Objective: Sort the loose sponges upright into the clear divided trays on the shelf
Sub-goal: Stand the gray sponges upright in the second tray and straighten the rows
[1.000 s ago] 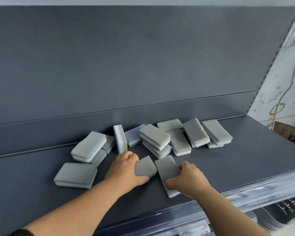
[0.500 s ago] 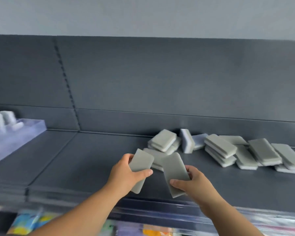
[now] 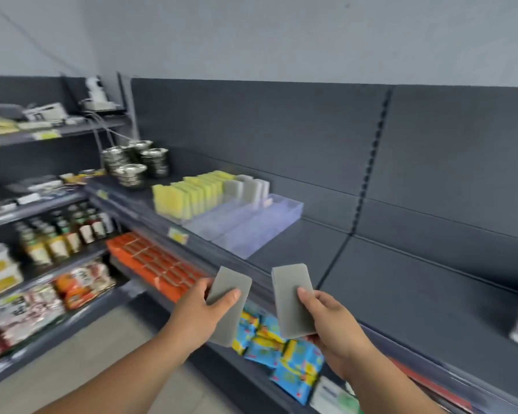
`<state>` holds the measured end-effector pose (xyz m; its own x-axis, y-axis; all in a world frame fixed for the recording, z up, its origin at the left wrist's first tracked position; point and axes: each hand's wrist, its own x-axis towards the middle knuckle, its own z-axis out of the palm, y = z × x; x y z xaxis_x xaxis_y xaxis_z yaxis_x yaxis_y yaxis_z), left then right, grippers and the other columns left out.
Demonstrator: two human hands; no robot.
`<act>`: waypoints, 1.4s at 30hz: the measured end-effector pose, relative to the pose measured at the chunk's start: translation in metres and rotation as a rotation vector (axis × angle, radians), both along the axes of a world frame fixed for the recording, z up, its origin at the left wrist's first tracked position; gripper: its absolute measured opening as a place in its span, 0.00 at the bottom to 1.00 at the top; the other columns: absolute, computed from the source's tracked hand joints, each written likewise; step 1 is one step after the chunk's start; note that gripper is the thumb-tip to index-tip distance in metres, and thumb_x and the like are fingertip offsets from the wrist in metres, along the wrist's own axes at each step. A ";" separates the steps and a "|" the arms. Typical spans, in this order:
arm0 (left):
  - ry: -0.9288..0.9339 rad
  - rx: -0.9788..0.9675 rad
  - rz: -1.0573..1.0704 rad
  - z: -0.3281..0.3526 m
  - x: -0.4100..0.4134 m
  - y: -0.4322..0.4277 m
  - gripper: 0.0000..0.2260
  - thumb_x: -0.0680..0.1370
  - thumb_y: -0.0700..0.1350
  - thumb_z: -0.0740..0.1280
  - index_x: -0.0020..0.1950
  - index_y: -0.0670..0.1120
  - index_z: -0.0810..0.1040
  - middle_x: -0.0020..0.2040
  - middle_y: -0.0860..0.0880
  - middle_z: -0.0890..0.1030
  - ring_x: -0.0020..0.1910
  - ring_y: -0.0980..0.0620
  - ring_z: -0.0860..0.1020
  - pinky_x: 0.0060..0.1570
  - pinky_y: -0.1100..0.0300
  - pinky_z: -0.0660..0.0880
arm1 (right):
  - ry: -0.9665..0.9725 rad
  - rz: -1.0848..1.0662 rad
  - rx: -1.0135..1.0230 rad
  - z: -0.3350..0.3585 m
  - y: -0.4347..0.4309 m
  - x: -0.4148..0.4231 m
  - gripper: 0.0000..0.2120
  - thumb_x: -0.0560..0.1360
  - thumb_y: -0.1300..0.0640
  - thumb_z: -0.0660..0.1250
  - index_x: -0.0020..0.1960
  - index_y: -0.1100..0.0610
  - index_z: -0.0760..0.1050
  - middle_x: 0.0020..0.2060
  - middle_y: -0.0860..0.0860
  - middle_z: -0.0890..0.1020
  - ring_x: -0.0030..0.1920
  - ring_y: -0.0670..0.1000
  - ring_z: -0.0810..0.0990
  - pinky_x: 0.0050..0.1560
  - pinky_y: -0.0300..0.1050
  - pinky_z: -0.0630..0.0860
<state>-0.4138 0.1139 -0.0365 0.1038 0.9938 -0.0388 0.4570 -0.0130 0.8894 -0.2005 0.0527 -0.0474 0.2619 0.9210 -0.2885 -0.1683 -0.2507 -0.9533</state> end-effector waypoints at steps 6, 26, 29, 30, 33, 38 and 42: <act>0.008 -0.032 0.139 -0.009 -0.064 0.045 0.13 0.72 0.57 0.71 0.52 0.54 0.75 0.46 0.55 0.80 0.44 0.57 0.77 0.36 0.61 0.72 | 0.003 0.091 0.015 -0.004 0.077 -0.057 0.11 0.75 0.50 0.68 0.51 0.57 0.77 0.46 0.52 0.82 0.46 0.51 0.78 0.51 0.48 0.74; 0.025 0.178 0.039 0.060 0.001 0.313 0.10 0.73 0.54 0.71 0.53 0.54 0.76 0.48 0.55 0.80 0.45 0.55 0.78 0.35 0.60 0.73 | -0.103 -0.054 0.195 0.027 0.307 0.017 0.14 0.76 0.57 0.68 0.59 0.50 0.73 0.51 0.48 0.83 0.54 0.51 0.80 0.61 0.53 0.75; 0.033 0.162 -0.049 0.055 0.009 0.358 0.10 0.73 0.51 0.72 0.52 0.54 0.75 0.49 0.55 0.81 0.48 0.53 0.79 0.43 0.54 0.79 | -0.141 -0.098 0.170 0.022 0.322 0.022 0.13 0.75 0.58 0.69 0.58 0.50 0.74 0.50 0.49 0.83 0.52 0.52 0.82 0.60 0.54 0.77; 0.028 0.156 -0.088 0.053 0.012 0.373 0.11 0.72 0.50 0.72 0.52 0.54 0.75 0.49 0.55 0.81 0.49 0.52 0.80 0.46 0.52 0.79 | -0.154 -0.114 0.162 0.020 0.327 0.022 0.13 0.75 0.58 0.69 0.58 0.50 0.74 0.50 0.49 0.83 0.52 0.52 0.82 0.60 0.54 0.77; 0.030 0.152 -0.220 0.047 0.015 0.417 0.11 0.72 0.47 0.73 0.52 0.54 0.76 0.50 0.55 0.83 0.50 0.53 0.81 0.53 0.48 0.78 | -0.194 -0.180 0.135 0.016 0.345 0.018 0.15 0.74 0.58 0.70 0.59 0.51 0.73 0.50 0.48 0.84 0.50 0.52 0.83 0.59 0.54 0.77; 0.097 0.109 -0.471 0.044 0.012 0.478 0.14 0.72 0.47 0.73 0.55 0.55 0.75 0.51 0.55 0.82 0.51 0.54 0.80 0.55 0.50 0.77 | -0.200 -0.292 0.096 0.010 0.381 -0.009 0.15 0.75 0.60 0.69 0.60 0.50 0.73 0.49 0.51 0.84 0.50 0.52 0.83 0.59 0.53 0.78; 0.241 0.050 -0.704 0.042 0.008 0.513 0.15 0.73 0.48 0.72 0.58 0.52 0.73 0.51 0.53 0.81 0.50 0.54 0.79 0.52 0.56 0.77 | -0.228 -0.364 0.032 0.007 0.408 -0.037 0.13 0.75 0.61 0.67 0.58 0.50 0.72 0.48 0.51 0.84 0.52 0.56 0.82 0.58 0.57 0.78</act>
<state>-0.4062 0.6266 0.0055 0.7111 0.6963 -0.0975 0.5080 -0.4129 0.7560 -0.2375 0.4608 -0.0404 0.6250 0.7644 -0.1584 -0.0239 -0.1840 -0.9826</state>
